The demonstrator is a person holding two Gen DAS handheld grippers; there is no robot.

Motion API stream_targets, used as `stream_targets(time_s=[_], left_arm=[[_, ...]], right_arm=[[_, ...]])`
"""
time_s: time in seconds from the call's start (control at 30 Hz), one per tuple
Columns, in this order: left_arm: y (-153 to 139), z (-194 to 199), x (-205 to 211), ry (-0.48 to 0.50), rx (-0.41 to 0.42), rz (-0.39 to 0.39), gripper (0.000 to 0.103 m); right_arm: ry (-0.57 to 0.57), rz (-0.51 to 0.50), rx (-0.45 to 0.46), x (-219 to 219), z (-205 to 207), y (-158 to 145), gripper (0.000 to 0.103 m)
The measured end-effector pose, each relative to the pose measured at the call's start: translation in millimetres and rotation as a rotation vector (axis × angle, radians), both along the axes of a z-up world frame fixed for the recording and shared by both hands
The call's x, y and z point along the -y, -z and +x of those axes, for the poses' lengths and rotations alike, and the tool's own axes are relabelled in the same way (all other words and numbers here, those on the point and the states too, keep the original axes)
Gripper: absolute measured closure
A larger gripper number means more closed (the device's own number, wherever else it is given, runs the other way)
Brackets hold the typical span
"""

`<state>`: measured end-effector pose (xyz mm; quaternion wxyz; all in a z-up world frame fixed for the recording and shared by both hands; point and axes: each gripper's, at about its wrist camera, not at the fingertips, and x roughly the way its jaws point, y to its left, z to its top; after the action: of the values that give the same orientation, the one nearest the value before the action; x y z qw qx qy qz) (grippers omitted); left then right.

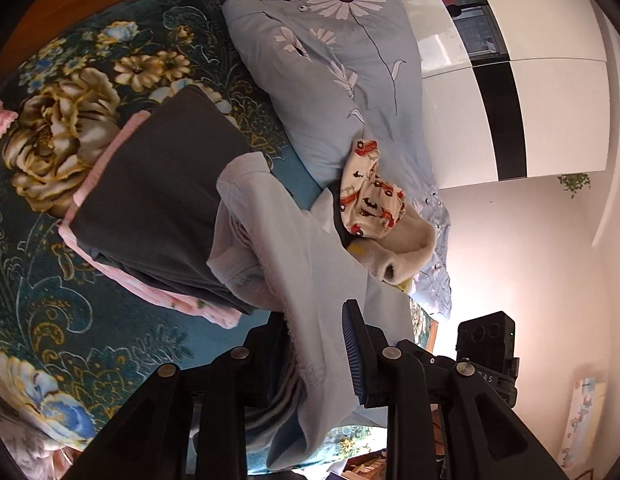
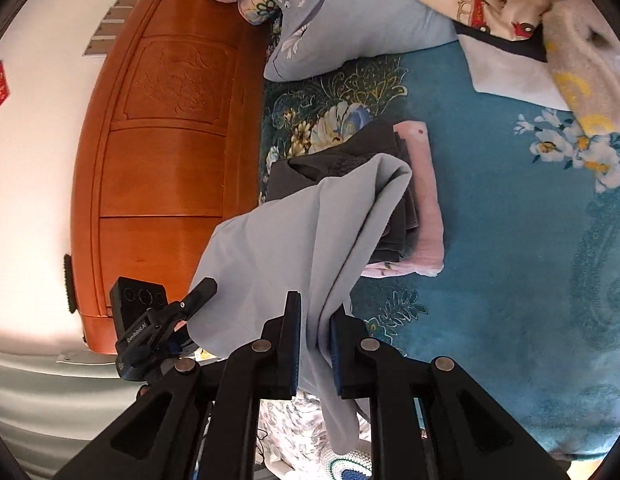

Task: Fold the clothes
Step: 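Lift the folded shirt with both grippers and carry it over the grey-pink stack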

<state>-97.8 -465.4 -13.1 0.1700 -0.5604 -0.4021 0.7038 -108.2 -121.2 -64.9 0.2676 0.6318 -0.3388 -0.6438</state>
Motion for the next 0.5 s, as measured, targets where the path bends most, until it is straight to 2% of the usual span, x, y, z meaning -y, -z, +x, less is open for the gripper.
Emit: stream_targets(time_s=[0.23,0.4,0.5], left_arm=[[20,-44,40,0.005,0.019,-0.034,0.074],[35,-73,53,0.015,0.015,-0.065,0.074],[50,-82,60,-0.002,0.036,-0.074,0.074]], right_arm=[[-0.05,0.073,0.017,65,-36,12,0.088],[-0.06,0.116,-0.007,86,-65,13,0.088],[-0.054,0.142,0.004,94,-79,24,0.088]])
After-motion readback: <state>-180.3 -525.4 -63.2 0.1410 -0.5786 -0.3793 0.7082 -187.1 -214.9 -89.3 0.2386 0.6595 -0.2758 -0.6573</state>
